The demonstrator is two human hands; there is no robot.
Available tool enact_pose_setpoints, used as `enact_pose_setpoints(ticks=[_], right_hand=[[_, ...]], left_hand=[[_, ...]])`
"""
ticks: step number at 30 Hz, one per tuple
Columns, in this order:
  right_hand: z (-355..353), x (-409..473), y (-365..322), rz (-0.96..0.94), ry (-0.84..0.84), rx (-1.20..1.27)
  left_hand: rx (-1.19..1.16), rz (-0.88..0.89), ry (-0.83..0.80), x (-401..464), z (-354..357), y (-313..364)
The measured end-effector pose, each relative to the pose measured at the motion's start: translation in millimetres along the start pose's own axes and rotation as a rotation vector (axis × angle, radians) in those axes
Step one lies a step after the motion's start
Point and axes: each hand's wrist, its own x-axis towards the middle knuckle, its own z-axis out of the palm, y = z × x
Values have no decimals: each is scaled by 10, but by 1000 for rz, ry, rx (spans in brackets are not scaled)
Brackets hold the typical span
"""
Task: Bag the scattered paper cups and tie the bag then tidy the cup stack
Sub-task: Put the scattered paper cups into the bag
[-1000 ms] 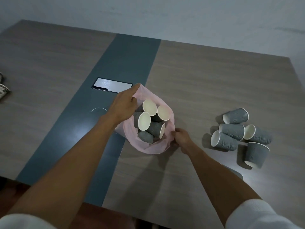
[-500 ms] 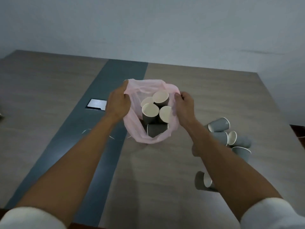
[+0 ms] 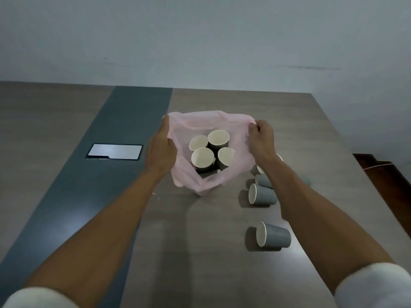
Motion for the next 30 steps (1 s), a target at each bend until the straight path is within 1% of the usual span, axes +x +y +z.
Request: enact_pose_setpoints(ticks=[3,5,11,13,15,17,19,20,21,23,24,25,26,27,28,29,30], right_hand=[[-59,130,258,39,-34,-32],[-100,248,343,46,-64,-7],[-367,608,382,0,-181,45],[-454,690,473,13,-248,43],[-533,710,616,82,-352,27],[-620,685,826,177,-495,21],[-692,613,1044,271,-581,36],[-737,552,1091,295,-587,26],[-784,495,1137,281,-583,-11],[-911,393,1235,183,-514,-179],[-972,348,1300,153,-473,-257],[-1033,299,1368,142,-468,-301],[-1087,257,1439,141,-512,-383],[-1129,208,1505,138,-626,-520],[-1166,157,1569,140,-777,-673],[-1184,98,1639,129,-919,-763],[-1203,40,1687,80,-1035,-808]], left_hand=[[19,-46,9,-11,180,12],[33,-66,39,12,292,32],[65,-19,245,2,578,253],[91,-20,285,-93,698,341],[115,-30,256,-252,845,372],[144,-36,185,-429,1012,344],[172,-41,118,-585,1136,303],[178,-45,89,-652,1180,306],[186,-48,67,-705,1214,318],[209,-50,51,-778,1284,362],[225,-49,55,-798,1308,385],[241,-49,58,-813,1328,404],[249,-50,59,-821,1341,416],[246,-58,59,-822,1351,419],[236,-73,62,-821,1354,421],[218,-92,75,-811,1348,417],[193,-114,96,-795,1337,421]])
